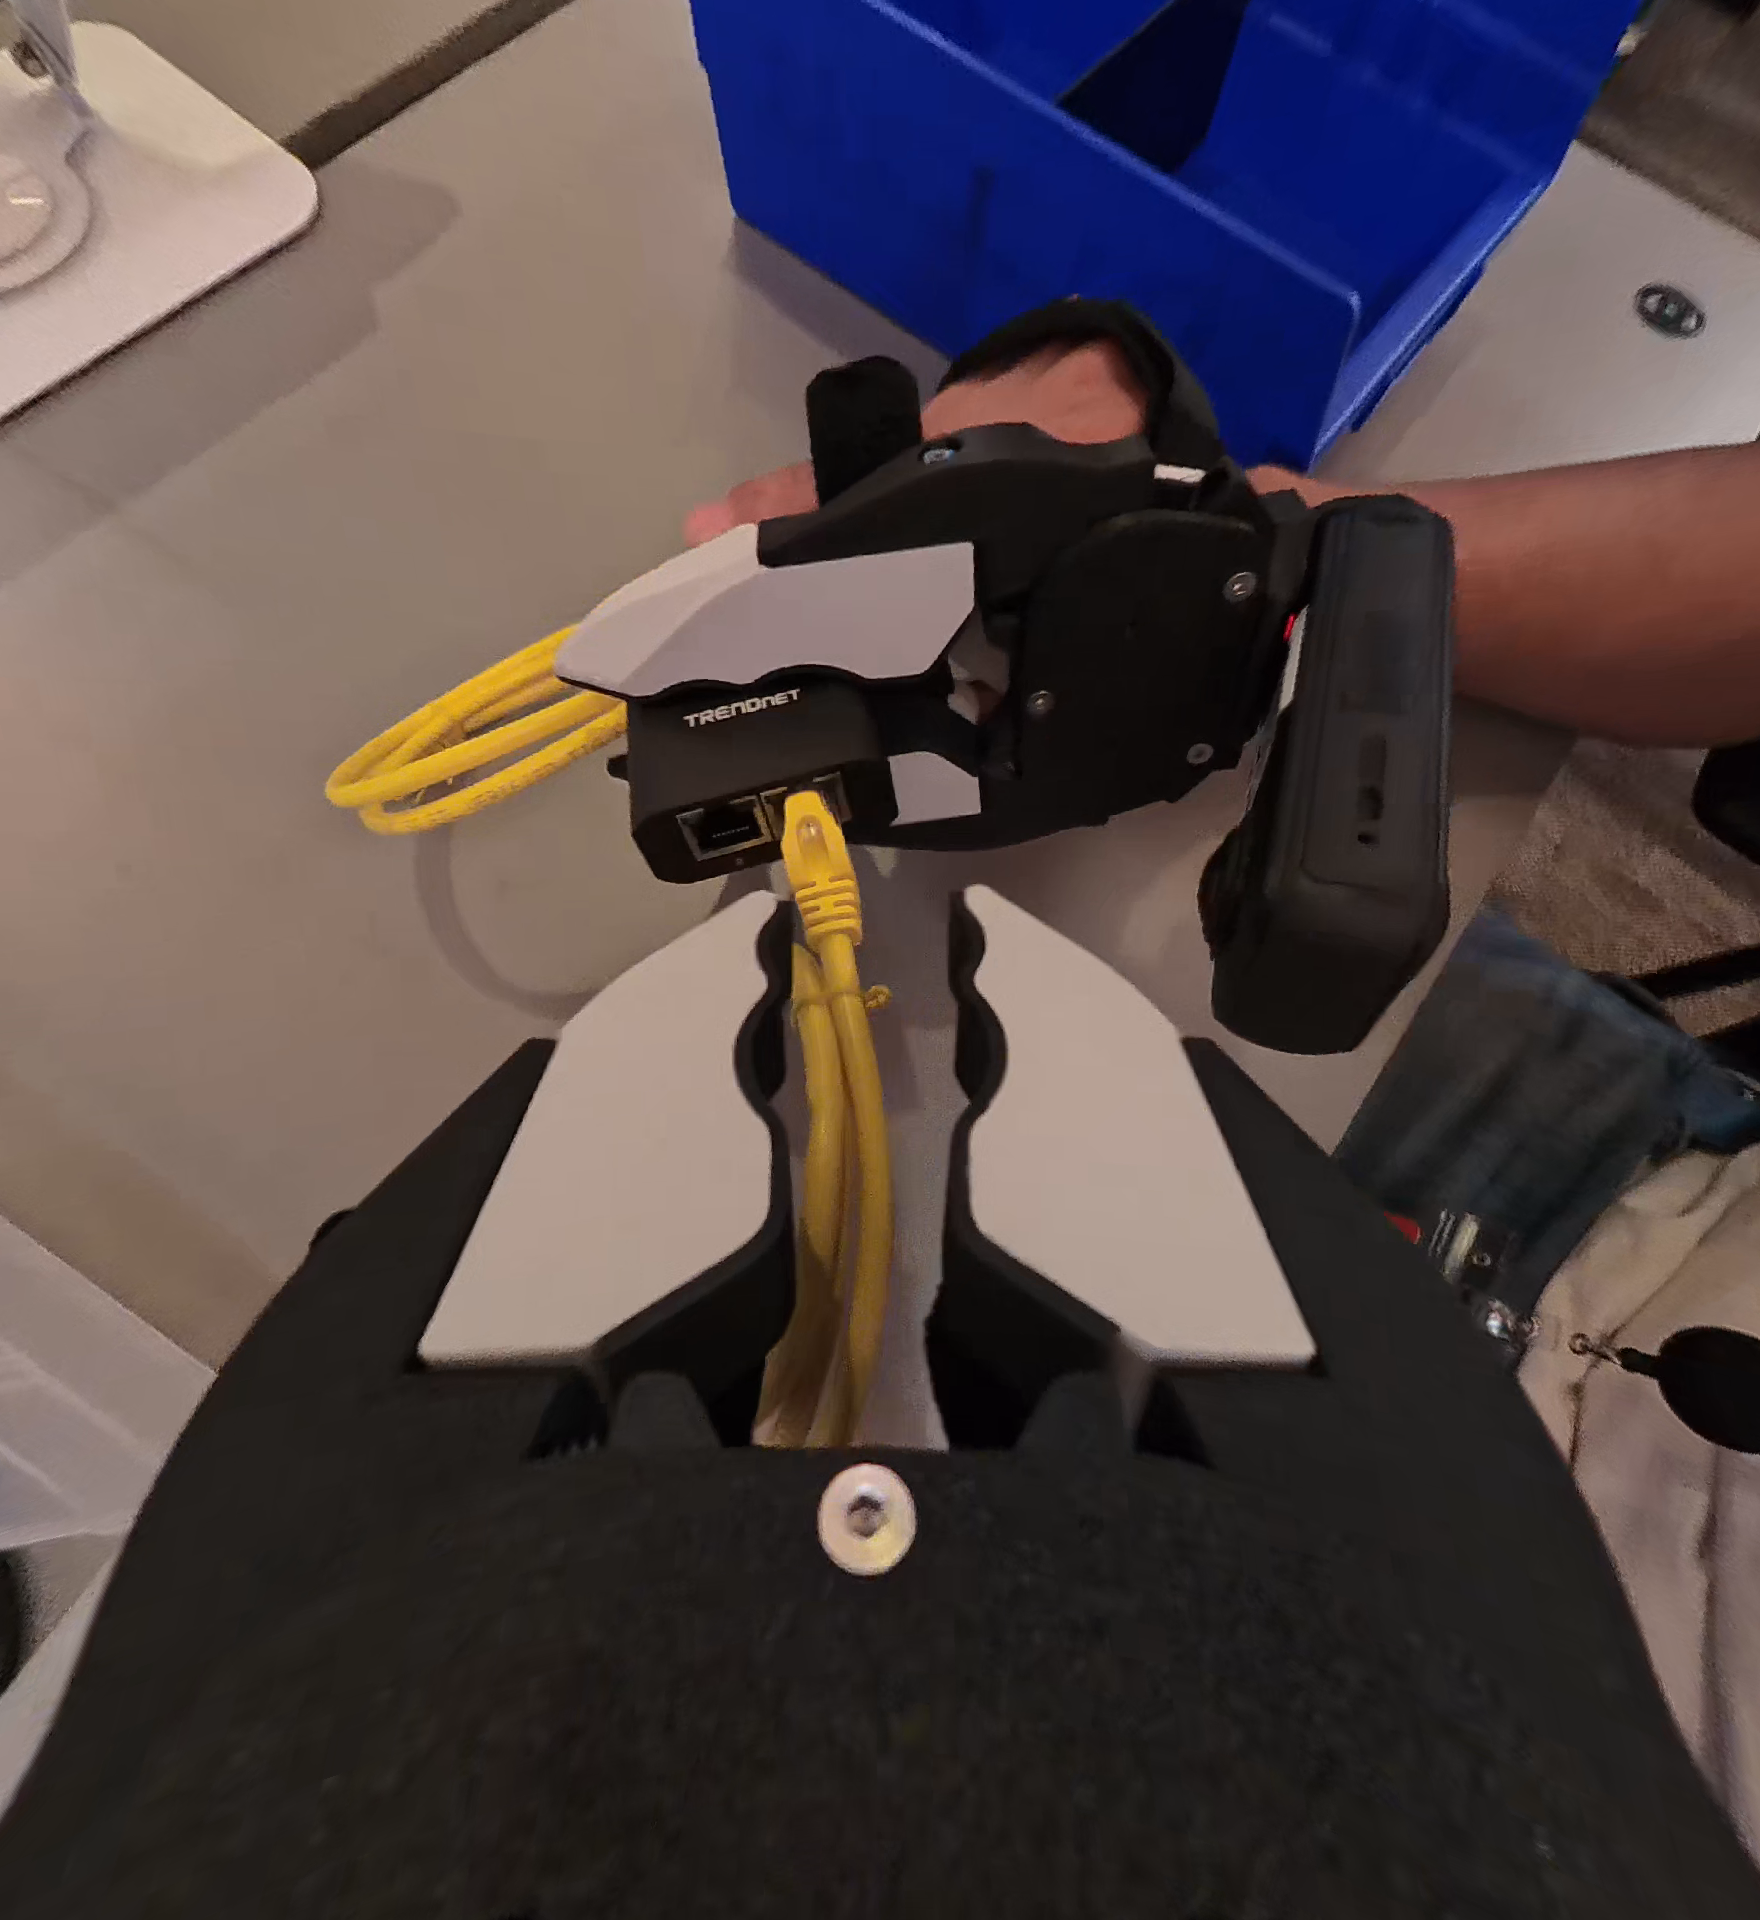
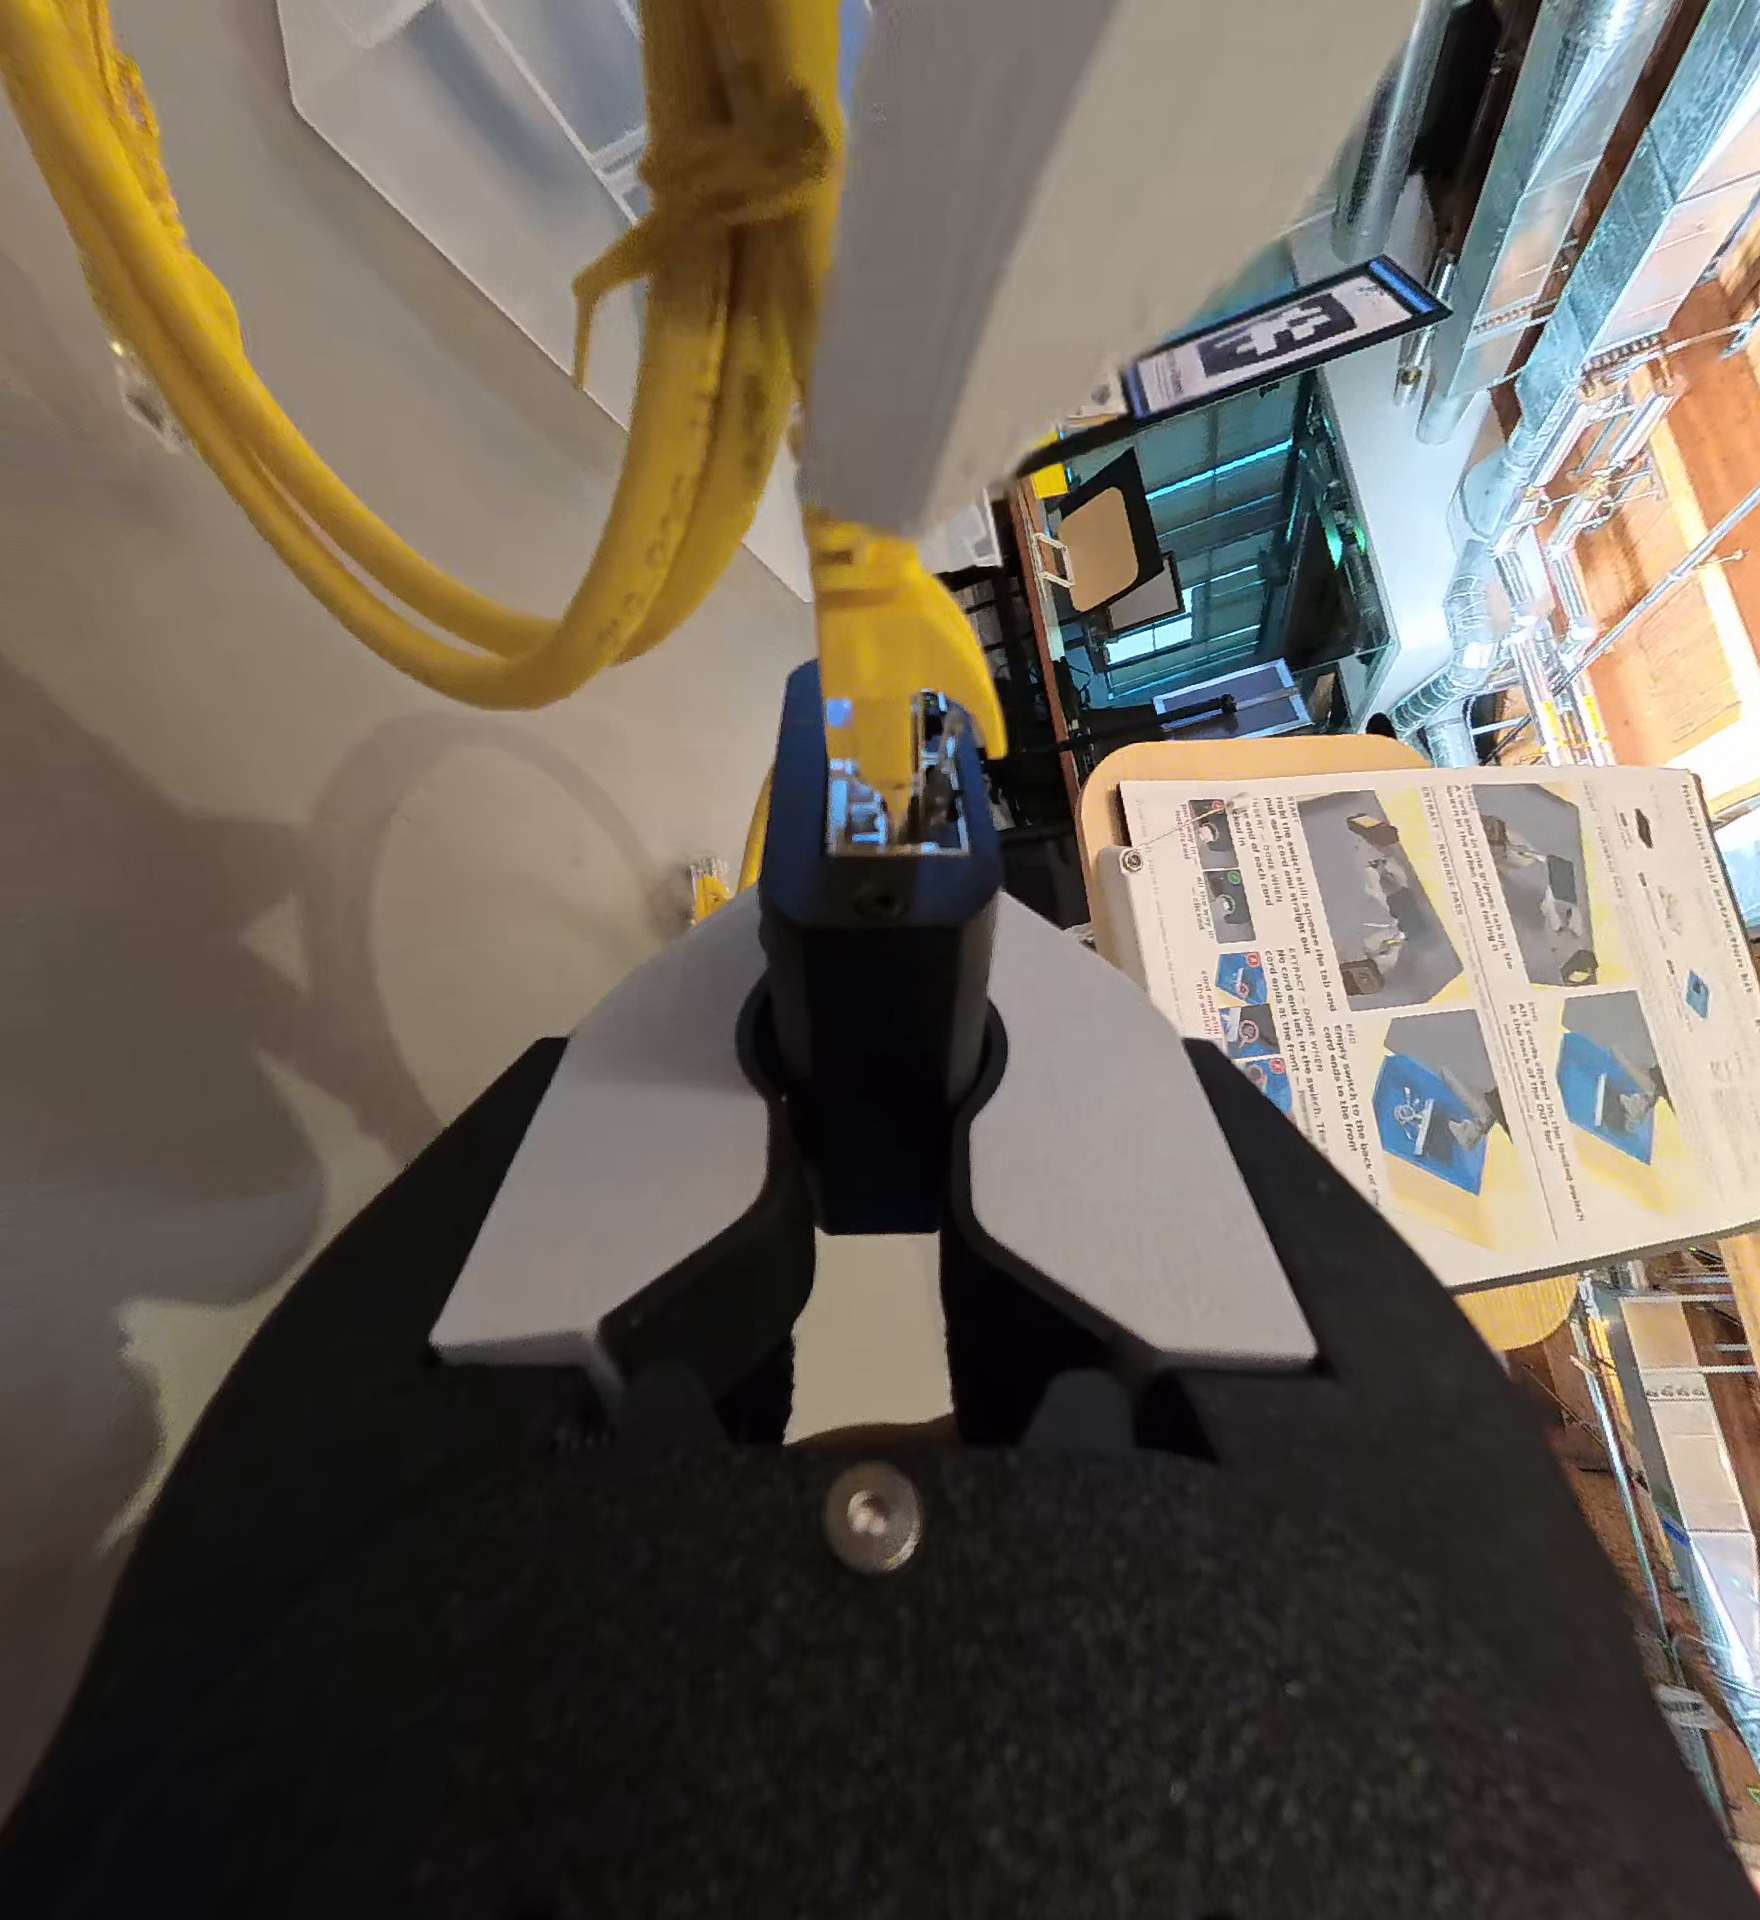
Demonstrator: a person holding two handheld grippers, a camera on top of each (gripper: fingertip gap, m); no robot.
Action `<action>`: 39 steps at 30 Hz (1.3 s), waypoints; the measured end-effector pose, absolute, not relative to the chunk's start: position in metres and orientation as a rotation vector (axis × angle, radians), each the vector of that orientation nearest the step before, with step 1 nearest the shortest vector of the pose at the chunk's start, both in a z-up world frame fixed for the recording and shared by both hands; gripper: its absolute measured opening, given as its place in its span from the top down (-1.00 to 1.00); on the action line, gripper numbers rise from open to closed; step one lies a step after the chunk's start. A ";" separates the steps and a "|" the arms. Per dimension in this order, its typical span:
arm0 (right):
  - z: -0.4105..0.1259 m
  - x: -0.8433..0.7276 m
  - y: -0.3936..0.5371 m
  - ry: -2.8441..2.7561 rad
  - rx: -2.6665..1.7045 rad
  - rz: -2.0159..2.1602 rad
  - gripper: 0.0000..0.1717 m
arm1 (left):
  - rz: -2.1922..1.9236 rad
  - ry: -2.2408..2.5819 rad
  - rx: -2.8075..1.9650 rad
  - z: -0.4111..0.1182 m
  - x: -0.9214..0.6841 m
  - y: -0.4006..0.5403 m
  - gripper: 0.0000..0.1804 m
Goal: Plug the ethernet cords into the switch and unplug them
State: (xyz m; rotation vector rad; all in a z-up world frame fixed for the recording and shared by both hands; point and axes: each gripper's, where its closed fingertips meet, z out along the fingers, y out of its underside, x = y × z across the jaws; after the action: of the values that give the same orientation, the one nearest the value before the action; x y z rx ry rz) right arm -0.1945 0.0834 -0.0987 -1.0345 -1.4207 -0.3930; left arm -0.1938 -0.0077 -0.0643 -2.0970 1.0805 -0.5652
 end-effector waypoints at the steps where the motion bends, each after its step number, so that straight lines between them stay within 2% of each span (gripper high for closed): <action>1: -0.099 -0.195 0.083 -1.422 -1.038 -0.387 0.71 | -0.566 1.058 -2.072 -0.062 -0.196 -0.007 0.62; 6: -0.097 -0.193 0.084 -1.391 -1.097 -0.290 0.71 | -0.551 0.948 -1.922 -0.051 -0.206 -0.006 0.47; 16: -0.099 -0.194 0.083 -1.384 -1.126 -0.234 0.71 | -0.425 0.854 -1.837 -0.068 -0.212 -0.013 0.47; 18: -0.099 -0.194 0.083 -1.388 -1.123 -0.238 0.71 | -0.418 0.854 -1.851 -0.067 -0.213 -0.011 0.51; 21: -0.100 -0.194 0.082 -1.397 -1.116 -0.243 0.71 | -0.387 0.877 -1.849 -0.064 -0.213 -0.009 0.73; 26: -0.100 -0.195 0.080 -1.404 -1.107 -0.239 0.71 | -0.342 0.925 -1.859 -0.061 -0.210 -0.007 0.84; 39: -0.104 -0.197 0.073 -1.454 -1.085 -0.219 0.71 | -0.230 0.981 -1.965 -0.060 -0.212 -0.012 0.87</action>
State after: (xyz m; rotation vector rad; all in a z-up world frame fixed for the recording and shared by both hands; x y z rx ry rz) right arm -0.1968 0.0734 -0.1040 -1.0846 -1.4535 -0.2188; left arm -0.2120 -0.0117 -0.0595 -1.9646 0.9808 -0.2295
